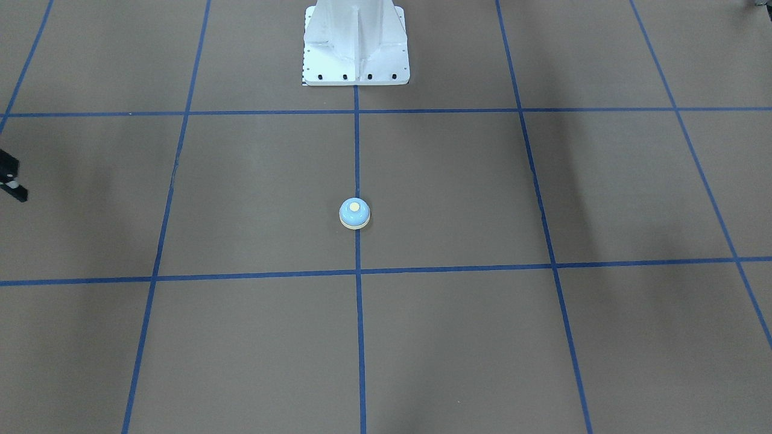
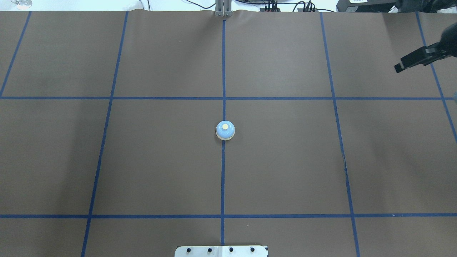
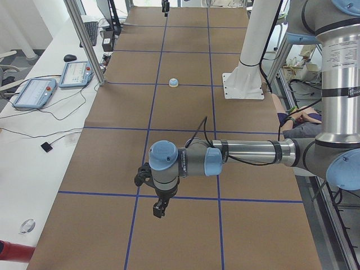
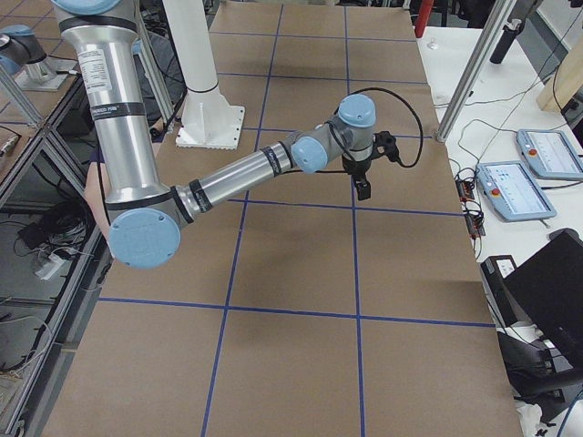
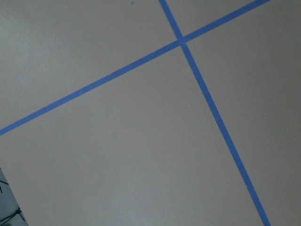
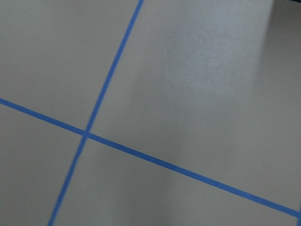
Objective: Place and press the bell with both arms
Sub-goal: 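Move the right gripper over the top of the bell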
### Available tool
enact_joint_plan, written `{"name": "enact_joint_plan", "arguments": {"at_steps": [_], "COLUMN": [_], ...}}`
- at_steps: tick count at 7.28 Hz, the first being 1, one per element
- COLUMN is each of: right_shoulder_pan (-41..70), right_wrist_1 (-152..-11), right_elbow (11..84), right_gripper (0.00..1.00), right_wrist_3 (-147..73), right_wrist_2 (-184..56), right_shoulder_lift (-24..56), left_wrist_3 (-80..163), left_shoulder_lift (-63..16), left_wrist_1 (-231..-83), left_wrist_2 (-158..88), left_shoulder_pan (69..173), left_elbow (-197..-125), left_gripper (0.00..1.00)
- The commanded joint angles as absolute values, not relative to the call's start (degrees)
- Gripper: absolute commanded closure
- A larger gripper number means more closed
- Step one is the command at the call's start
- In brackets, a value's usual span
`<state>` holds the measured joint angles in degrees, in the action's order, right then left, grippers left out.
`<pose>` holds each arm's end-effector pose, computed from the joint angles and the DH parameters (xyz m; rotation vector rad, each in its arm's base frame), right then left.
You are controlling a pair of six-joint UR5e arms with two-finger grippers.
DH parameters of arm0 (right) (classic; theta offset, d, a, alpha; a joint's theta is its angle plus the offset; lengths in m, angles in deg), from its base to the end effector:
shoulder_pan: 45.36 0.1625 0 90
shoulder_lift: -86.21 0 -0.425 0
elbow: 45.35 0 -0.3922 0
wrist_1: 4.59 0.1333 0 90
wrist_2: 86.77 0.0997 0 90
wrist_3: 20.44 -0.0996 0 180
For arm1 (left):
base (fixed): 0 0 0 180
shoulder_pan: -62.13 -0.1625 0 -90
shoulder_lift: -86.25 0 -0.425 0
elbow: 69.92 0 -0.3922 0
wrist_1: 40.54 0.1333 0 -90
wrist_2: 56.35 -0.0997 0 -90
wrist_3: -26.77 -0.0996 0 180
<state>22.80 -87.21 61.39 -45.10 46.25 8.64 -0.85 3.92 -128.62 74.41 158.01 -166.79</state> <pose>-0.1467 -0.5417 0.3855 0.2716 -0.9048 -0.1938 -0.1121 -0.4222 0.6693 0.1623 0.6978 0.3463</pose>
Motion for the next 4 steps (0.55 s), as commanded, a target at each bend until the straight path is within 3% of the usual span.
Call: {"name": "enact_joint_plan", "arguments": {"at_steps": [1, 4], "right_shoulder_pan": [12.35, -1.19], "right_wrist_1": [-87.21, -87.99], "right_elbow": [61.44, 60.65], "right_gripper": [0.01, 0.00], "right_wrist_3": [-60.28, -76.64], "right_wrist_2": [41.49, 32.80], "right_shoulder_lift": [15.08, 22.64], "left_wrist_3": [3.18, 10.07], "left_shoulder_lift": [5.83, 5.66], "left_wrist_1": [-128.60, -129.22], "left_wrist_2": [78.30, 78.21], "left_shoulder_pan": [160.40, 159.78], "left_elbow": [-168.26, -169.14], "left_gripper": [0.00, 0.00]}}
